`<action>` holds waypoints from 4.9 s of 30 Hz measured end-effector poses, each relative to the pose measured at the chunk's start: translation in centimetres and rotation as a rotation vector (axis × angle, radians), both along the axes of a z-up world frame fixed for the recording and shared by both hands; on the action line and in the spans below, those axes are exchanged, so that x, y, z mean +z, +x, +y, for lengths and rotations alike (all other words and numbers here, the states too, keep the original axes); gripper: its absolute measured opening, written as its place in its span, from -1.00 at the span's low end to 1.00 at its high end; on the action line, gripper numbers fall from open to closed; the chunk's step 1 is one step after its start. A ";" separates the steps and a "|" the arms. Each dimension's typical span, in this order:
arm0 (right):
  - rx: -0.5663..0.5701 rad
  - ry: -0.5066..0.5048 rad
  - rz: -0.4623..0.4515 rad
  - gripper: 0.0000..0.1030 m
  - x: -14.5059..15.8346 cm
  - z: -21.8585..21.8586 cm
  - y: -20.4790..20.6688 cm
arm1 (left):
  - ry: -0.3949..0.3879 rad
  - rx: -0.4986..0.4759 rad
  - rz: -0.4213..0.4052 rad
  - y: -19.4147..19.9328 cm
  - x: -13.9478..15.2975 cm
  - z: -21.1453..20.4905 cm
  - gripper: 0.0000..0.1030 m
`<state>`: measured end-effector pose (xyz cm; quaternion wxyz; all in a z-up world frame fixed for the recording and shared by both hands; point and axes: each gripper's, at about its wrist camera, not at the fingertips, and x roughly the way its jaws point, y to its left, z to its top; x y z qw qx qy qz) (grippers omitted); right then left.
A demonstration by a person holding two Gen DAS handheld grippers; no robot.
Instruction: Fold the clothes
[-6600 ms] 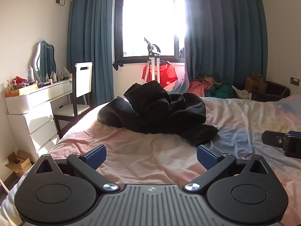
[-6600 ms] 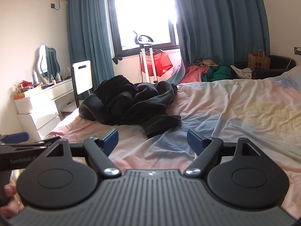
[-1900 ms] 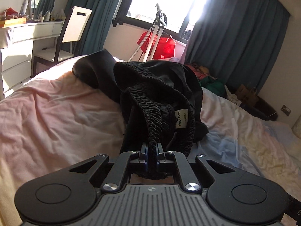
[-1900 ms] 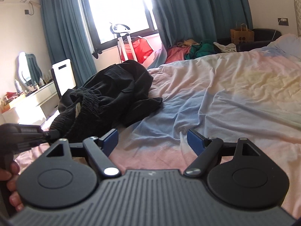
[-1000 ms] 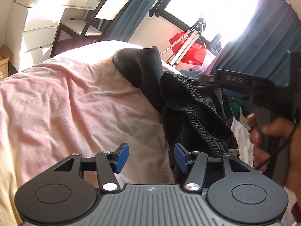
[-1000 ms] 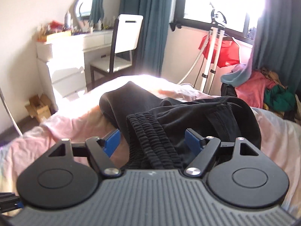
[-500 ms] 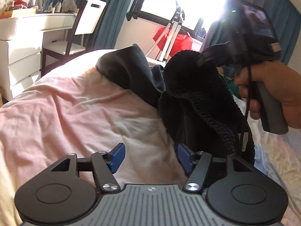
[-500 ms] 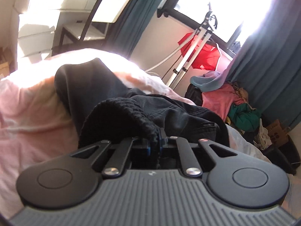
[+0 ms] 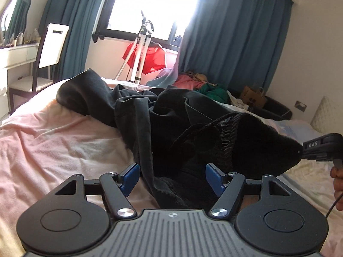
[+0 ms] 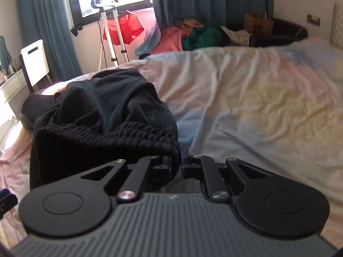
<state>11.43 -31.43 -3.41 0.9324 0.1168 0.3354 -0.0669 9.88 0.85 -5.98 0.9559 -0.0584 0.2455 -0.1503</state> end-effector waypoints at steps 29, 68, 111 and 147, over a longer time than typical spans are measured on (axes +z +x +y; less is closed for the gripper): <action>0.086 0.049 0.022 -0.76 0.7 -5.2 -2.2 | 0.234 0.042 -0.001 -3.7 -3.5 -5.2 0.58; 0.203 -0.024 -0.030 -0.16 -9.6 -2.8 2.1 | 0.028 0.610 0.050 0.6 -4.9 0.8 0.93; 0.760 0.515 -0.041 -0.75 -6.9 41.4 0.4 | 0.206 0.788 0.052 23.1 5.5 36.9 -0.80; 0.601 0.095 -0.319 0.61 6.6 21.8 -8.3 | 0.091 0.345 -0.177 -6.1 13.6 10.3 0.97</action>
